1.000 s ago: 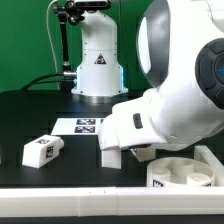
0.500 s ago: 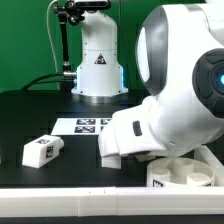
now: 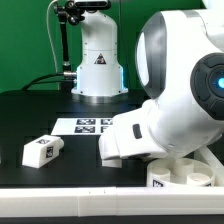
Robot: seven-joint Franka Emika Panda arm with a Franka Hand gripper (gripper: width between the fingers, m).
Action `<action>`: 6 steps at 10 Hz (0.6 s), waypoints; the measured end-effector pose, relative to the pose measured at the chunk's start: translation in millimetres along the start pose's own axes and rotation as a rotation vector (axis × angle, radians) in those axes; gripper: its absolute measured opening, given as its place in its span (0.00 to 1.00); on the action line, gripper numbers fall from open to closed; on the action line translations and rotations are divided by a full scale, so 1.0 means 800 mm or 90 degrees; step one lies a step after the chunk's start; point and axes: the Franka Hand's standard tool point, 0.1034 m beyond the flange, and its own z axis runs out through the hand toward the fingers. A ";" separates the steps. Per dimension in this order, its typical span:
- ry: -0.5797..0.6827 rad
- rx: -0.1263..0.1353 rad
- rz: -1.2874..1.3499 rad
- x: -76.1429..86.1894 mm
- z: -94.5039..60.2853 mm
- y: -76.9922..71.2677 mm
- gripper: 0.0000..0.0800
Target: Assemble stool
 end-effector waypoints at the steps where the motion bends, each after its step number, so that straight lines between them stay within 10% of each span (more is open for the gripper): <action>1: 0.000 0.000 -0.004 0.000 0.000 0.000 0.41; 6: -0.001 0.046 -0.018 -0.023 -0.058 -0.002 0.41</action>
Offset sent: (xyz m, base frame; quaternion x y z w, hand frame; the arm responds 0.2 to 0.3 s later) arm 0.0205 0.0036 0.0234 0.0529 0.0058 -0.0272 0.9982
